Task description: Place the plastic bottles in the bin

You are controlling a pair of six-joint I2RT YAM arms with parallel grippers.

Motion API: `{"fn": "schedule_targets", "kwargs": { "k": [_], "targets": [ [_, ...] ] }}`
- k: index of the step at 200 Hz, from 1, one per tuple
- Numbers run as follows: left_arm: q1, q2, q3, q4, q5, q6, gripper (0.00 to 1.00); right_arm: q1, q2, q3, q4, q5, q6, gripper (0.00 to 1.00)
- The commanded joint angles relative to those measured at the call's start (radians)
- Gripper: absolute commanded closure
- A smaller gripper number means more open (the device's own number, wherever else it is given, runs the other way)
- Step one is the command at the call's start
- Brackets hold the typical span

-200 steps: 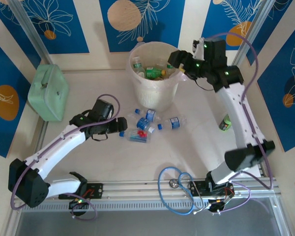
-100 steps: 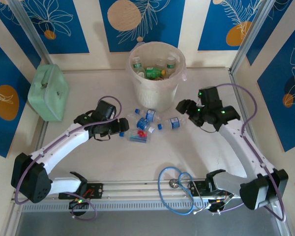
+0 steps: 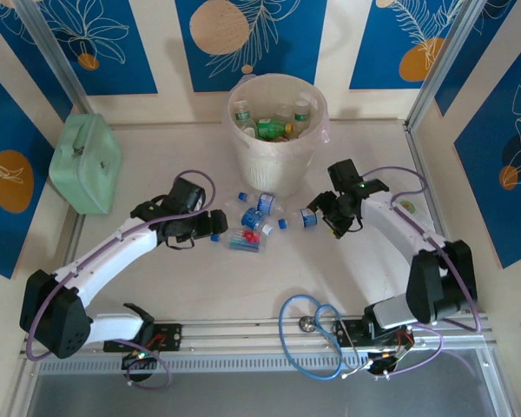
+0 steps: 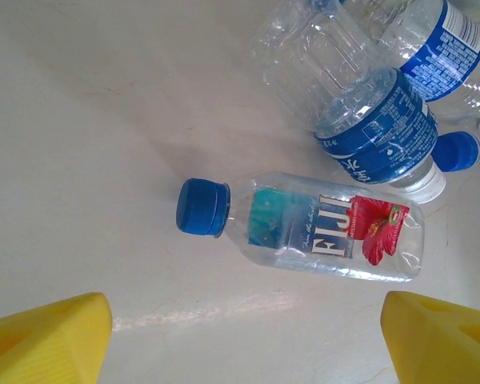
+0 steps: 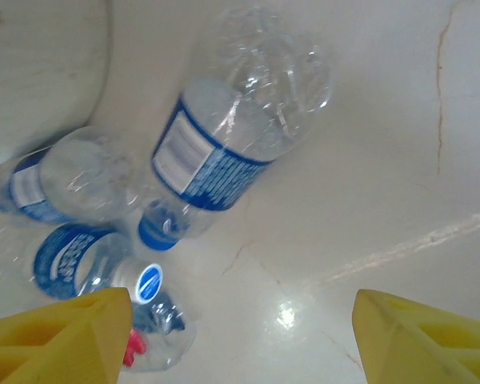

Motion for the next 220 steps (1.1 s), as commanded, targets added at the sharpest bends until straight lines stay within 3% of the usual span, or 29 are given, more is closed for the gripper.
{"fn": "schedule_targets", "kwargs": {
  "k": [1, 102, 141, 220],
  "targets": [
    [-0.004, -0.025, 0.017, -0.030, 0.009, 0.026, 0.13, -0.018, 0.067, 0.043, -0.016, 0.008, 0.053, 0.26],
    [-0.005, -0.027, 0.015, -0.042, 0.011, 0.042, 0.13, -0.045, 0.263, 0.135, 0.073, -0.028, 0.081, 0.20],
    [-0.005, -0.027, 0.010, -0.040, 0.013, 0.041, 0.13, -0.056, 0.322, 0.161, 0.069, -0.027, 0.071, 0.26],
    [-0.005, -0.029, 0.002, -0.037, 0.018, 0.040, 0.13, -0.070, 0.390, 0.175, 0.054, -0.019, 0.019, 0.27]
  ]
}}
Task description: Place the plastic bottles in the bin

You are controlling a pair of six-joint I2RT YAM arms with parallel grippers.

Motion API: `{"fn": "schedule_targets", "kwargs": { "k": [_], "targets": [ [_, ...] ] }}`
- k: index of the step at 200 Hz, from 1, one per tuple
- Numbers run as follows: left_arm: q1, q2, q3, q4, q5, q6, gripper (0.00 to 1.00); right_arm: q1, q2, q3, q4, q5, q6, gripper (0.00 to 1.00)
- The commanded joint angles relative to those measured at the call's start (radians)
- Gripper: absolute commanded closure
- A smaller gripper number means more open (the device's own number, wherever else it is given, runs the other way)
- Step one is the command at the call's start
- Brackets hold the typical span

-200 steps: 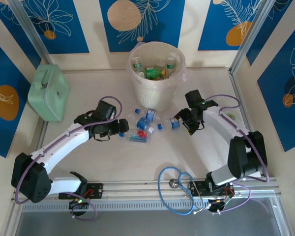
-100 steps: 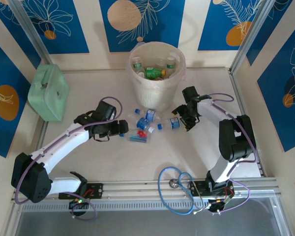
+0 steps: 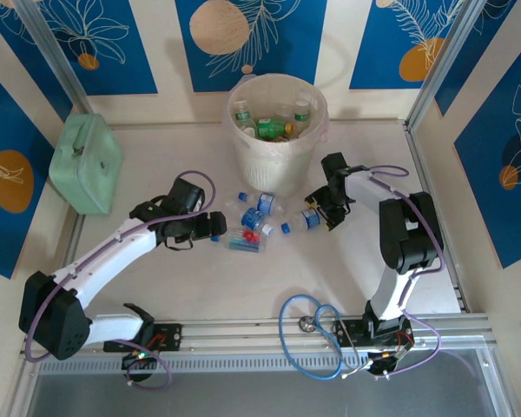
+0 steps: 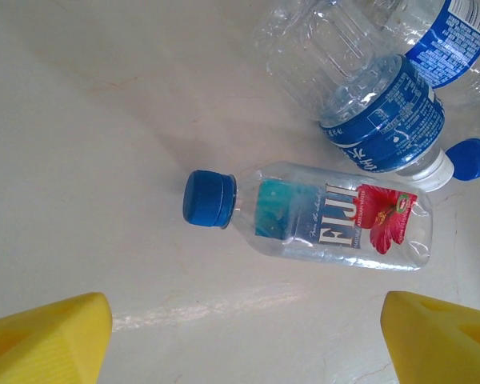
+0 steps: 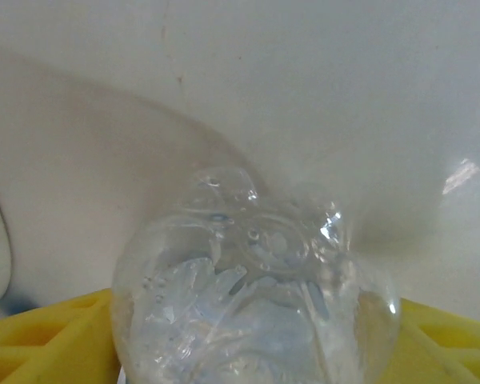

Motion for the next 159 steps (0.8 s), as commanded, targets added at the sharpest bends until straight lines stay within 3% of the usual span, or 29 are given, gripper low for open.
{"fn": "schedule_targets", "kwargs": {
  "k": [1, 82, 159],
  "targets": [
    [-0.004, -0.017, 0.002, -0.015, 0.018, 0.014, 0.13, -0.004, 0.031, 0.028, -0.029, 0.000, -0.028, 0.27],
    [-0.004, -0.014, -0.019, -0.002, 0.014, -0.006, 0.12, -0.008, -0.027, 0.008, -0.033, 0.010, -0.061, 0.38],
    [-0.004, -0.014, -0.026, -0.002, 0.010, -0.010, 0.12, 0.021, -0.386, -0.127, -0.065, 0.021, -0.127, 0.40]
  ]
}}
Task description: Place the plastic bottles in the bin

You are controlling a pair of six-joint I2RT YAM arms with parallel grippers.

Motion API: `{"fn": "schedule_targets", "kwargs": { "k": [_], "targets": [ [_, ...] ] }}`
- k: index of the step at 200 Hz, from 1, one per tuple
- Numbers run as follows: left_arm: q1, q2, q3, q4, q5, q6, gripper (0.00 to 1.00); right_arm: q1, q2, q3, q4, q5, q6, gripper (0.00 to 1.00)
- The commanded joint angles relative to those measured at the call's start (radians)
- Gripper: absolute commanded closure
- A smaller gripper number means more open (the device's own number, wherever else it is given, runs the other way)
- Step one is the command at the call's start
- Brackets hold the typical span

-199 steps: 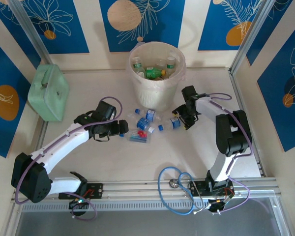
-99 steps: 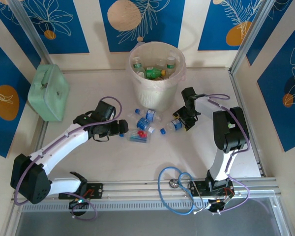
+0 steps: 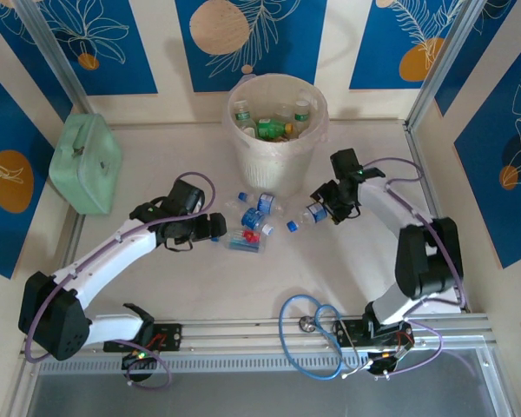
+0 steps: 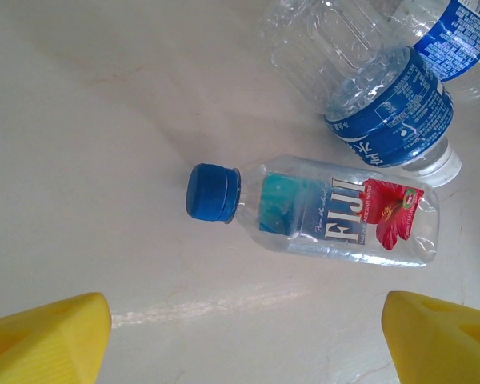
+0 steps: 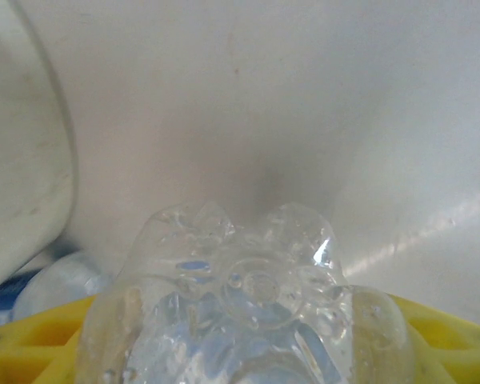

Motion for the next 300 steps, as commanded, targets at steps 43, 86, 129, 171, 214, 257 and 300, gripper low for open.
{"fn": "schedule_targets", "kwargs": {
  "k": [43, 86, 129, 171, 214, 257, 300],
  "targets": [
    [-0.004, 0.010, 0.007, 0.009, 0.002, 0.045, 0.11, 0.038, -0.408, -0.073, -0.114, 0.037, -0.097, 0.40],
    [-0.005, 0.088, 0.047, 0.170, 0.092, 0.165, 0.09, 0.042, -0.536, 0.009, -0.160, 0.016, -0.135, 0.40],
    [-0.005, 0.172, 0.103, 0.170, 0.161, 0.221, 0.10, 0.056, -0.574, 0.130, -0.128, -0.032, -0.155, 0.41],
    [-0.006, 0.131, 0.083, 0.132, 0.144, 0.216, 0.10, 0.040, -0.409, 0.364, -0.056, -0.103, -0.215, 0.41],
    [-0.005, 0.080, 0.049, 0.100, 0.111, 0.225, 0.10, 0.028, -0.170, 0.602, 0.046, -0.168, -0.231, 0.41],
    [-0.005, 0.051, 0.063, 0.054, 0.092, 0.242, 0.10, 0.015, 0.023, 0.785, 0.080, -0.190, -0.214, 0.41],
    [-0.005, 0.038, 0.062, 0.042, 0.087, 0.252, 0.09, 0.015, 0.177, 0.945, 0.039, -0.170, -0.227, 0.41]
  ]
}}
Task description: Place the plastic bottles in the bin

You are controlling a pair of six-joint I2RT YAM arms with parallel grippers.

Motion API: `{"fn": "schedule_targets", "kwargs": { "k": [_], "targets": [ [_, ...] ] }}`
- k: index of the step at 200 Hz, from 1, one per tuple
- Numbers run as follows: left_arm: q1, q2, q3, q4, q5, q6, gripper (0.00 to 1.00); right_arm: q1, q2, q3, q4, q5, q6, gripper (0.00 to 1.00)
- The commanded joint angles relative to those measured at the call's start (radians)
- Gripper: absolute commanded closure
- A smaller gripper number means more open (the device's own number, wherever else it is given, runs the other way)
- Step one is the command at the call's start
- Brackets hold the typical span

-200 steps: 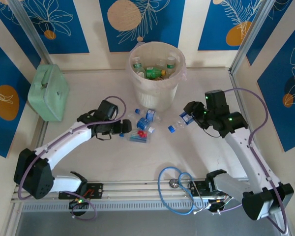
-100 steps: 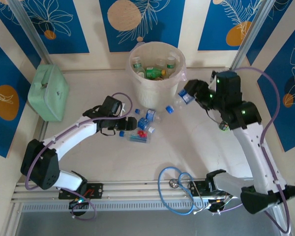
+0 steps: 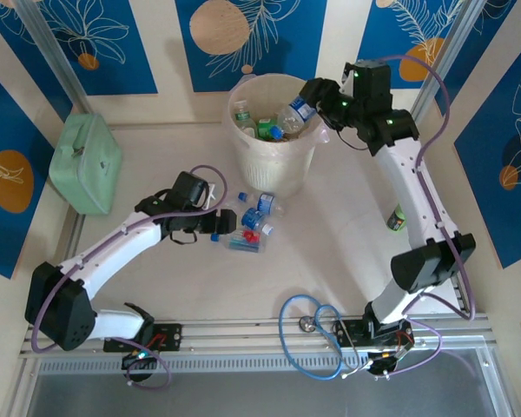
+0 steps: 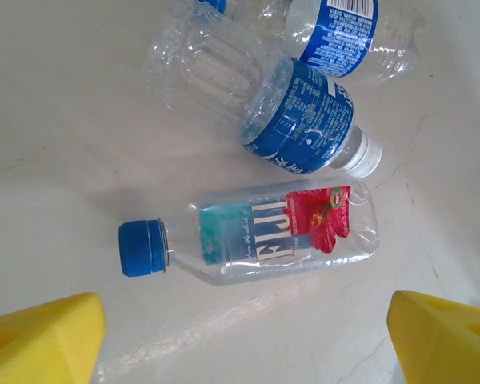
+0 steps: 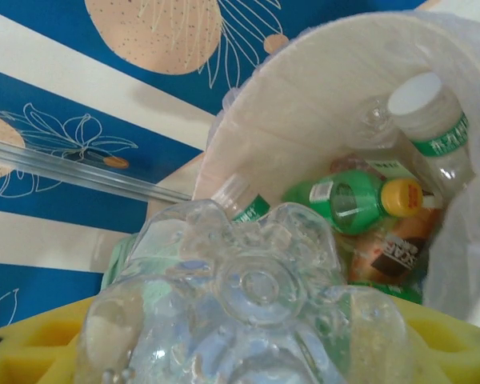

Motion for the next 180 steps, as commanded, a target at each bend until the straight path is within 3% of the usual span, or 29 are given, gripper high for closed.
{"fn": "schedule_targets", "kwargs": {
  "k": [1, 41, 104, 180],
  "targets": [
    [-0.004, -0.023, 0.002, -0.034, -0.021, 0.031, 0.09, -0.004, 0.068, 0.107, -0.020, -0.011, -0.020, 0.41],
    [-0.005, -0.025, 0.009, -0.034, -0.025, 0.036, 0.08, -0.002, 0.157, 0.215, -0.090, 0.001, -0.035, 0.25],
    [-0.006, -0.004, 0.030, -0.040, -0.046, 0.078, 0.07, -0.004, 0.114, 0.184, -0.108, 0.015, -0.043, 0.23],
    [-0.033, 0.107, 0.032, 0.120, 0.004, 0.111, 0.07, 0.016, -0.301, -0.296, -0.048, 0.073, -0.053, 0.23]
  ]
}}
